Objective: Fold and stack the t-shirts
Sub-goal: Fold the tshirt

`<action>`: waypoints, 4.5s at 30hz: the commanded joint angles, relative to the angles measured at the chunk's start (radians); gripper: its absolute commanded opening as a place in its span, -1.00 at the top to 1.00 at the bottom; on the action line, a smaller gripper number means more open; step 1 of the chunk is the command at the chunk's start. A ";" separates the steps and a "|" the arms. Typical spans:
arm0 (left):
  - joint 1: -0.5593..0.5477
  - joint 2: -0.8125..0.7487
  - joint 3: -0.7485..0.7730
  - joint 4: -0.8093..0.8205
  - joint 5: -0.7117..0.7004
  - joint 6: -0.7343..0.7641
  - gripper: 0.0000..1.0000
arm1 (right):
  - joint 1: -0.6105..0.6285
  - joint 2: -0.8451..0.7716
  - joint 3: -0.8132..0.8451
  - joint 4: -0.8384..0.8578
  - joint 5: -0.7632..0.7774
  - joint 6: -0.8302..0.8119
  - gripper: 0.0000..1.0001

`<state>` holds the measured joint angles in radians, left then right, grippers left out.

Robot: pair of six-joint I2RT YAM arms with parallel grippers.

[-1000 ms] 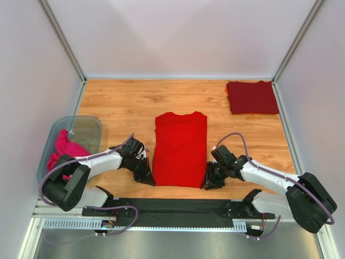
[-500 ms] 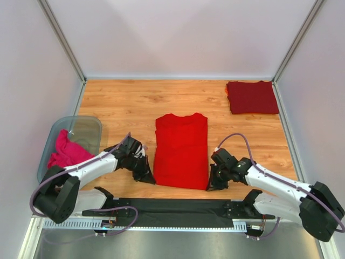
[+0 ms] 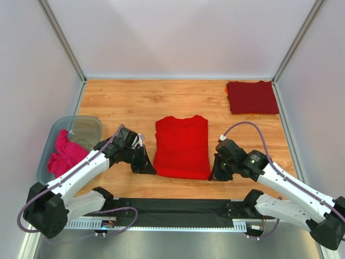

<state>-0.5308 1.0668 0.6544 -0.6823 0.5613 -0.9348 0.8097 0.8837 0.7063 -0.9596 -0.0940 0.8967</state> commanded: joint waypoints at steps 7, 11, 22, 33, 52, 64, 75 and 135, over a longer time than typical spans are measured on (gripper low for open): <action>0.008 0.060 0.232 -0.109 -0.089 -0.042 1.00 | -0.018 0.118 0.215 -0.087 0.138 -0.090 0.99; 0.037 0.131 0.329 -0.105 -0.097 -0.027 1.00 | -0.088 0.182 0.300 -0.087 0.151 -0.157 0.99; 0.138 0.392 0.628 -0.083 -0.090 0.036 1.00 | -0.332 0.460 0.613 -0.061 0.109 -0.406 0.99; 0.244 0.702 0.916 -0.037 -0.067 0.074 1.00 | -0.414 0.812 0.878 0.013 0.045 -0.498 0.99; 0.305 1.212 1.359 0.182 0.138 0.091 0.92 | -0.524 1.163 1.193 0.041 0.132 -0.487 0.99; 0.359 1.279 1.493 0.095 0.098 0.188 0.21 | -0.569 1.131 1.103 0.088 -0.056 -0.487 -0.06; 0.289 1.282 1.301 0.099 0.146 0.355 0.24 | -0.564 1.136 0.878 0.281 -0.127 -0.438 -0.14; 0.336 0.975 0.970 -0.123 -0.212 0.487 -0.18 | -0.517 0.998 0.660 0.257 -0.343 -0.605 -0.12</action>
<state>-0.1860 1.9919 1.5692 -0.7586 0.3592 -0.5179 0.2970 1.8412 1.3155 -0.6960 -0.4328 0.3496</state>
